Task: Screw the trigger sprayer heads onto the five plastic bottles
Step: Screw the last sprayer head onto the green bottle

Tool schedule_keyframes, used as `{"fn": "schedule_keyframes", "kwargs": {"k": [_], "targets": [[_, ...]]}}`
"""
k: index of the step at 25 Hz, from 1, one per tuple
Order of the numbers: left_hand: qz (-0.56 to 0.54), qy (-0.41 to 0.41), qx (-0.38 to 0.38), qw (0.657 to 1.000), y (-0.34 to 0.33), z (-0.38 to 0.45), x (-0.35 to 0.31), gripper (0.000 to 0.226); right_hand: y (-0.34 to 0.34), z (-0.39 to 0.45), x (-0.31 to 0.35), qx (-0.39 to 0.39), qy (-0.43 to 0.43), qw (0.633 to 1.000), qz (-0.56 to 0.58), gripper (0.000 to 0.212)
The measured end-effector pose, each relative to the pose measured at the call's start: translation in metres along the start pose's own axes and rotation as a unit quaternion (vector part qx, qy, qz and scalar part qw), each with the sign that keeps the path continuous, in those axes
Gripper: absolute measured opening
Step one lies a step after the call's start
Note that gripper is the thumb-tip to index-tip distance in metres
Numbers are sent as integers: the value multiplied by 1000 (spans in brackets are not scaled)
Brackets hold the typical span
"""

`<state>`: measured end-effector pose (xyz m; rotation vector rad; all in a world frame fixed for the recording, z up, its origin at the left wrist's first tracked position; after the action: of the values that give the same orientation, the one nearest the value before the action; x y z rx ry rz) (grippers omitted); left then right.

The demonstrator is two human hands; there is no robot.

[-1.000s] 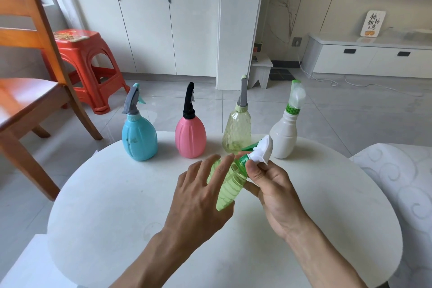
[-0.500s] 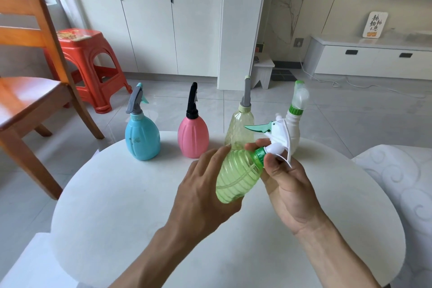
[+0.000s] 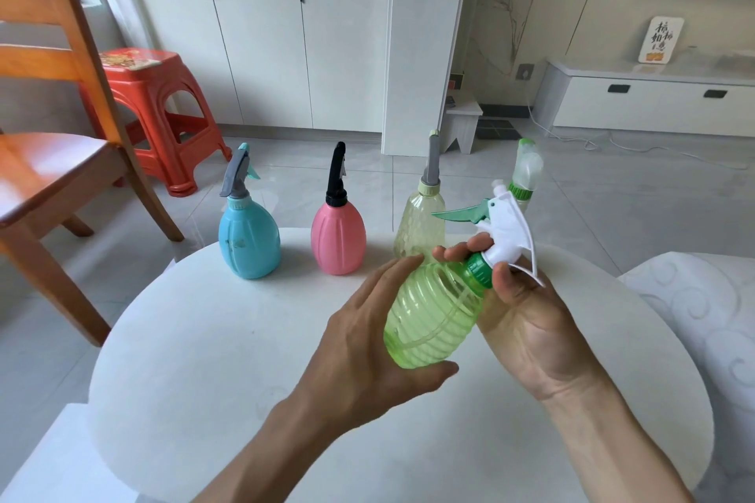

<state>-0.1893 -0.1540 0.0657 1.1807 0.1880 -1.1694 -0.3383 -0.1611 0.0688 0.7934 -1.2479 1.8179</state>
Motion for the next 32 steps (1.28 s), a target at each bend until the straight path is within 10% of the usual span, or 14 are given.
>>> {"fn": "schedule_keyframes", "kwargs": {"k": [10, 32], "targets": [[-189, 78, 122, 971, -10, 4, 10, 117, -11, 1, -6, 66, -57, 996, 29, 30], [-120, 143, 59, 981, -27, -4, 32, 103, 9, -9, -23, -122, -75, 986, -84, 29]]}}
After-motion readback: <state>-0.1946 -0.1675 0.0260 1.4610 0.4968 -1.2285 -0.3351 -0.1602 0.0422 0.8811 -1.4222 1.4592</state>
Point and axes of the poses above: each hand's wrist, its own z-axis towards the middle knuckle, its own y-axis out of the back of the hand, x = y × z, the point moved 9 cm from there along z, towards the middle knuckle
